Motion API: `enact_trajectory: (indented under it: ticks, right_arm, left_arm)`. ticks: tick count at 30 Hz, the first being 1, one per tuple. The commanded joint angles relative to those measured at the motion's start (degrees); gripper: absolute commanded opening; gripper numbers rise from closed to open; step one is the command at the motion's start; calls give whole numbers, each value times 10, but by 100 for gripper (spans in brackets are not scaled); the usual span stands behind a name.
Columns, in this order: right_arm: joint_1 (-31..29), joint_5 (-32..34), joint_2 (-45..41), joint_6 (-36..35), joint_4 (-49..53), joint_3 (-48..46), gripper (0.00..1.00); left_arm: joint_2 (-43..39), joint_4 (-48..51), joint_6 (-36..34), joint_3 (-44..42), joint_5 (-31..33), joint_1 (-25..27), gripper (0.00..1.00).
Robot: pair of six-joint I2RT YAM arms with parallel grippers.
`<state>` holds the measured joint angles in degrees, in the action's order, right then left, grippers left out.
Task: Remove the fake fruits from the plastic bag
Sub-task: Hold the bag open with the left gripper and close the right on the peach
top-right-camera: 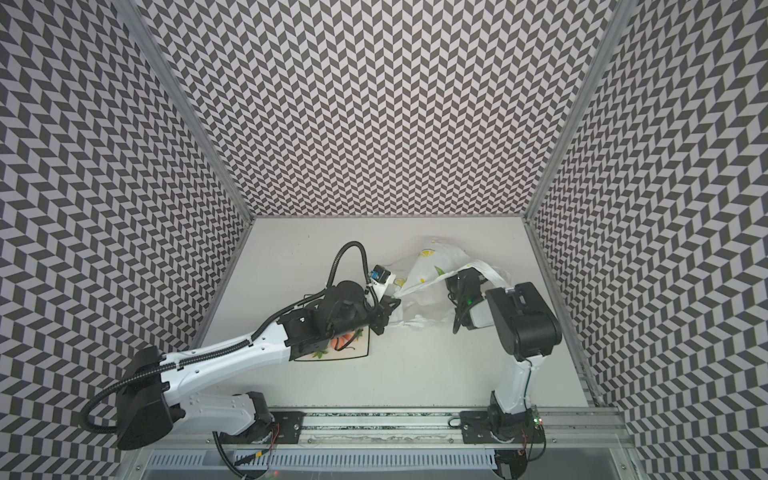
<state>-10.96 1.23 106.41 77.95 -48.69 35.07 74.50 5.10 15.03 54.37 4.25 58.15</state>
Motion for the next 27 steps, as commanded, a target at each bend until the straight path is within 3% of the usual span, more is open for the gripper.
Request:
enact_trajectory:
  ticks: [1,3,7,10,20,27]
  right_arm:
    - [6,-26,-20,3,-65,-21,2]
    - [8,-35,-23,2,-69,-29,6]
    - [11,-43,-16,16,-75,-34,31]
    - [11,-49,-6,27,-88,-32,38]
    - [12,-72,47,79,-150,-15,39]
    - [11,-83,48,69,-136,-6,40]
  left_arm:
    - [-16,-12,-3,-6,16,5,0]
    - [-15,-16,-3,-6,16,5,0]
    - [-14,-19,-4,-8,12,6,0]
    - [-15,-20,-7,-8,10,7,0]
    - [-8,-26,-27,-2,3,29,0]
    - [0,-31,-37,1,1,35,0]
